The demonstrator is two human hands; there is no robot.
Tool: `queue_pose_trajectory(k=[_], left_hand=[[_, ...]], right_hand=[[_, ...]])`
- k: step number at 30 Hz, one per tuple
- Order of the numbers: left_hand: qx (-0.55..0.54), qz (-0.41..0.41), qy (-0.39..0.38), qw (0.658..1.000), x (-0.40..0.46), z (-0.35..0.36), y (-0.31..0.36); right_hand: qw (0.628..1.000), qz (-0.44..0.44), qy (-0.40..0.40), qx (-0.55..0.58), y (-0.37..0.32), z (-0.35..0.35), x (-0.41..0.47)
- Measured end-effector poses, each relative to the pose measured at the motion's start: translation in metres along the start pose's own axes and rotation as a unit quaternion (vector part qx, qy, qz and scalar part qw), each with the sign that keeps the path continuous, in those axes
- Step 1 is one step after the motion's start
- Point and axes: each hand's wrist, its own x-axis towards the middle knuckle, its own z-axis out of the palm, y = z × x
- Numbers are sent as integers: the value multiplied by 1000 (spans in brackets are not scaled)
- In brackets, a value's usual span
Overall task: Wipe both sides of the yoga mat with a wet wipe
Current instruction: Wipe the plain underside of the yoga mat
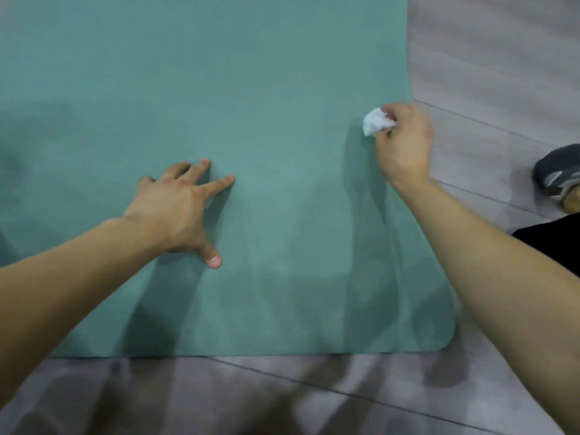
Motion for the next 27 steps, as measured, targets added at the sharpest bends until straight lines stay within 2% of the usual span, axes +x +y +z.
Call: queue_pose_trajectory(k=[2,4,6,7,10,12,16,19,21,22,24,26,27], left_hand=[[-4,-2,-2,1000,0,2,-2],[-9,-3,-7,1000,0,2,0],[-10,-9,-12,1000,0,2,2],[-10,-12,-15,1000,0,1,3],[-11,-17,-18,1000,-1,-2,2],[-14,-14,-21,1000,-1,-2,2],[-14,-19,-22,999,-1,0,3],[-13,-22,-21,999,0,-1,3],[-11,-21,-21,999,1,0,3],[-12,-22,-22,999,1,0,3],[-13,-23,-26,999,-1,0,4],[-13,-22,-27,999,0,-1,4],[-14,-22,-28,999,0,-2,4]], right_hand=[[989,-31,51,-137,16,-16,20],[976,-56,17,-212,21,-9,16],[987,-44,-50,-147,14,15,-11],[994,-9,-63,-88,5,26,-28],[991,98,-31,88,-24,39,-62],[991,73,-50,101,-34,36,-68],[997,10,-63,46,-18,29,-58],[993,63,-82,54,-10,29,-48],[988,122,-60,79,-26,30,-57],[986,120,-49,102,-43,34,-69],[985,13,-87,149,-86,43,-105],[960,-142,-175,168,-113,42,-135],[948,-191,-192,164,-111,41,-134]])
